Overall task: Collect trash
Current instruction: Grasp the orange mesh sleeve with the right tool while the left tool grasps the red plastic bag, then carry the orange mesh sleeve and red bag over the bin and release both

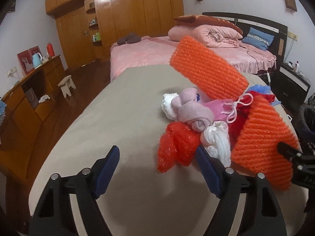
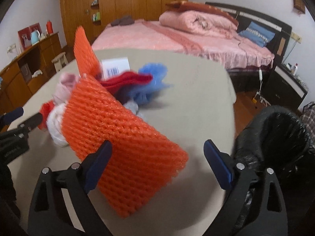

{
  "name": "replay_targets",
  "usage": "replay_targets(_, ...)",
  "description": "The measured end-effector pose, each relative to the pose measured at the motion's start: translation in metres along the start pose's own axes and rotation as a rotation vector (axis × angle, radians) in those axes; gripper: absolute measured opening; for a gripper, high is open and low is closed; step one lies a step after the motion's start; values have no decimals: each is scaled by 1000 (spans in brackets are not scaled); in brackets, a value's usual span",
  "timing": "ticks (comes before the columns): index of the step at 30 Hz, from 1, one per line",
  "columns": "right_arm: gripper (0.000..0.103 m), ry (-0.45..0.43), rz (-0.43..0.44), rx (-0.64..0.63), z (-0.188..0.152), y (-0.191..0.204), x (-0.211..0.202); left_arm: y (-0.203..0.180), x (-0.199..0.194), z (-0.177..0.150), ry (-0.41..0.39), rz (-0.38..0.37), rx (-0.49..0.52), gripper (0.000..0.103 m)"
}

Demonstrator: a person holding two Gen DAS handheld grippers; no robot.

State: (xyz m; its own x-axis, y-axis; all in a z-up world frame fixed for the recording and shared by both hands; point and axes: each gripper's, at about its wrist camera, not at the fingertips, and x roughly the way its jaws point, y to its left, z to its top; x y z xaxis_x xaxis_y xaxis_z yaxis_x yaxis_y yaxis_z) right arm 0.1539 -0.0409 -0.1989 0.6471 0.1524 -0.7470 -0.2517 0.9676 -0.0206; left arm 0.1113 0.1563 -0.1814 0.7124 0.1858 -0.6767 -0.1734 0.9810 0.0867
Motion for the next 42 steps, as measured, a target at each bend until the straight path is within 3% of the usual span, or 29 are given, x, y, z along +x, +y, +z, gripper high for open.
replay_targets(3, 53, 34, 101, 8, -3, 0, 8, 0, 9, 1, 10, -16, 12, 78)
replay_targets(6, 28, 27, 142, 0, -3, 2, 3, -2, 18, 3, 23, -24, 27, 79)
replay_targets(9, 22, 5, 163, -8, -4, 1, -9, -3, 27, 3, 41, -32, 31, 79)
replay_targets(11, 20, 1, 165, -9, -5, -1, -15, -3, 30, 3, 49, -56, 17, 73)
replay_targets(13, 20, -5, 167, -9, -6, -4, -20, -2, 32, 4, 51, -113, 4, 52)
replay_targets(15, 20, -4, 169, -14, -5, -4, -24, -1, 33, 2, 58, -153, -9, 40)
replay_targets(20, 19, -27, 183, -8, 4, -6, -32, 5, 25, 1, 38, -157, -31, 28)
replay_targets(22, 19, -35, 190, -8, 6, -6, -38, 11, 17, 3, 21, -166, -47, 15)
replay_targets(27, 19, -56, 202, -13, 8, -8, -50, 17, 3, 8, -2, -156, -49, 14)
replay_targets(35, 18, -31, 183, -3, 3, -12, -51, 12, 4, 2, 24, -134, -39, 13)
replay_targets(42, 17, -90, 185, 42, 10, -30, -80, 15, -43, 20, -79, -129, -57, 11)
